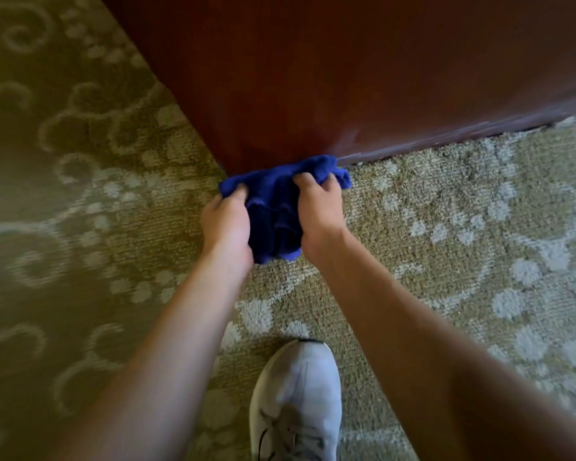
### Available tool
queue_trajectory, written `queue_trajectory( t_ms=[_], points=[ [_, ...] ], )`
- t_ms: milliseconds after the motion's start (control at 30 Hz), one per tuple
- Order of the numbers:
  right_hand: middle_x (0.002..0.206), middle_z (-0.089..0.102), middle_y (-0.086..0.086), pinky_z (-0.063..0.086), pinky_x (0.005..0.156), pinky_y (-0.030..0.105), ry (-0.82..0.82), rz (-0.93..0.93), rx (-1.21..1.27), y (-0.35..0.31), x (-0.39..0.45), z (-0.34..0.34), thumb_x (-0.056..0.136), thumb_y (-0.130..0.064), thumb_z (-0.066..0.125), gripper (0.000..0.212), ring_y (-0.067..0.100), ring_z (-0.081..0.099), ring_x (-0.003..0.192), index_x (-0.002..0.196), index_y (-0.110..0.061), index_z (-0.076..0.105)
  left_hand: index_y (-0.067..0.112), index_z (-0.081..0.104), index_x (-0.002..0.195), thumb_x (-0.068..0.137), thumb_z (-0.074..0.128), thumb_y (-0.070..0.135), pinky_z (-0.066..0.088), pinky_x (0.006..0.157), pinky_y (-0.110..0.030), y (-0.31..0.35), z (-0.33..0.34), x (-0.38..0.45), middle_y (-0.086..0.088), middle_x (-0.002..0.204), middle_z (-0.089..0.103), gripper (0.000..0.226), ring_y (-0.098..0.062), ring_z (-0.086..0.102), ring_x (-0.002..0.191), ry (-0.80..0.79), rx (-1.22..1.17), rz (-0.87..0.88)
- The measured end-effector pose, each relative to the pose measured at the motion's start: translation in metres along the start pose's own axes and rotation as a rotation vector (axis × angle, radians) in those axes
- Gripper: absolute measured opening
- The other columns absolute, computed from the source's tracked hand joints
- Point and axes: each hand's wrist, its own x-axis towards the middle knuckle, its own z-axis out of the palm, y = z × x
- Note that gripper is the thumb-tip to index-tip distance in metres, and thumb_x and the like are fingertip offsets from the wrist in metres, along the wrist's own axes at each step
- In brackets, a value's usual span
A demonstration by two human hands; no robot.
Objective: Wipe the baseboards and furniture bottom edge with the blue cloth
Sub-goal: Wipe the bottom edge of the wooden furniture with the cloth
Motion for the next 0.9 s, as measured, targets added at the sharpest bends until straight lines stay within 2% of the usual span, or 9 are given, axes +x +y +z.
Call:
queue_trajectory(
  t_ms=[133,300,400,467,567,667,767,833,900],
  points=[
    [0.088,0.059,0.006,0.049,0.095,0.053,0.095,-0.128,0.051,-0.035,-0.025,0.014,0.071,-0.037,0.049,0.017,0.031,0.062,0.095,0.079,-0.022,0.048,0.013,0.066,0.115,0.096,0.056,0.024,0.055,0.052,-0.029,0.012,-0.005,-0.024,-0.009,0.097,0.075,0.025,-0.030,0.073,0.084,-0.077,-0.224,0.110],
    [0.072,0.050,-0.007,0.046,0.087,0.049,0.058,-0.323,0.147,-0.032,-0.030,0.011,0.085,-0.019,0.048,0.007,0.017,0.048,0.073,0.080,-0.019,0.044,0.016,0.068,0.095,0.097,0.056,0.020,0.058,0.068,-0.035,0.014,-0.009,-0.031,-0.005,0.092,0.075,0.013,-0.025,0.073,0.086,-0.108,-0.240,0.370],
    [0.090,0.056,0.005,0.047,0.097,0.052,-0.003,-0.146,0.079,-0.010,-0.012,0.006,0.088,-0.014,0.046,0.007,0.027,0.057,0.092,0.094,-0.015,0.044,0.016,0.067,0.104,0.098,0.054,0.024,0.054,0.050,-0.025,-0.001,-0.003,-0.010,-0.006,0.095,0.073,0.016,-0.023,0.070,0.074,-0.061,-0.075,0.123],
    [0.095,0.055,0.011,0.047,0.097,0.057,-0.047,-0.011,0.048,-0.002,-0.003,0.000,0.088,-0.013,0.049,0.005,0.033,0.059,0.101,0.090,-0.016,0.045,0.010,0.064,0.112,0.098,0.053,0.028,0.045,0.039,-0.018,-0.001,-0.002,0.001,-0.007,0.096,0.070,0.024,-0.019,0.062,0.066,-0.005,0.057,-0.028],
    [0.093,0.053,0.010,0.048,0.097,0.057,-0.055,0.053,0.021,-0.010,-0.001,-0.003,0.089,-0.014,0.049,0.010,0.036,0.060,0.105,0.082,-0.018,0.043,0.011,0.064,0.120,0.096,0.056,0.026,0.051,0.057,-0.028,0.000,0.000,0.003,-0.013,0.110,0.070,0.029,-0.031,0.069,0.086,0.008,0.022,-0.032],
    [0.086,0.054,0.001,0.049,0.096,0.049,-0.018,-0.032,0.078,-0.027,-0.017,0.002,0.086,-0.023,0.051,0.010,0.030,0.060,0.099,0.078,-0.022,0.045,0.017,0.068,0.105,0.094,0.056,0.025,0.051,0.061,-0.036,0.008,0.000,-0.019,-0.010,0.100,0.073,0.017,-0.033,0.071,0.088,0.007,-0.103,0.133],
    [0.075,0.050,-0.003,0.045,0.078,0.041,-0.001,-0.275,0.176,-0.035,-0.028,-0.001,0.080,-0.024,0.051,0.011,0.018,0.049,0.076,0.074,-0.019,0.043,0.028,0.066,0.076,0.093,0.056,0.022,0.051,0.064,-0.036,0.014,0.000,-0.034,-0.001,0.083,0.069,0.021,-0.023,0.067,0.078,-0.019,-0.231,0.372],
    [0.074,0.045,0.000,0.040,0.071,0.038,-0.019,-0.326,0.210,-0.031,-0.024,-0.003,0.082,-0.016,0.049,0.009,0.016,0.042,0.072,0.077,-0.016,0.042,0.030,0.064,0.078,0.093,0.055,0.024,0.051,0.070,-0.035,0.011,0.002,-0.034,0.002,0.084,0.067,0.018,-0.018,0.066,0.080,0.000,-0.187,0.484],
    [0.081,0.048,0.006,0.044,0.075,0.039,-0.028,-0.310,0.179,-0.024,-0.017,-0.004,0.080,-0.015,0.047,0.005,0.018,0.046,0.077,0.084,-0.015,0.043,0.028,0.064,0.086,0.093,0.054,0.027,0.054,0.078,-0.038,-0.001,0.005,-0.024,0.002,0.091,0.070,0.012,-0.020,0.068,0.088,-0.003,-0.107,0.443]
  ],
)
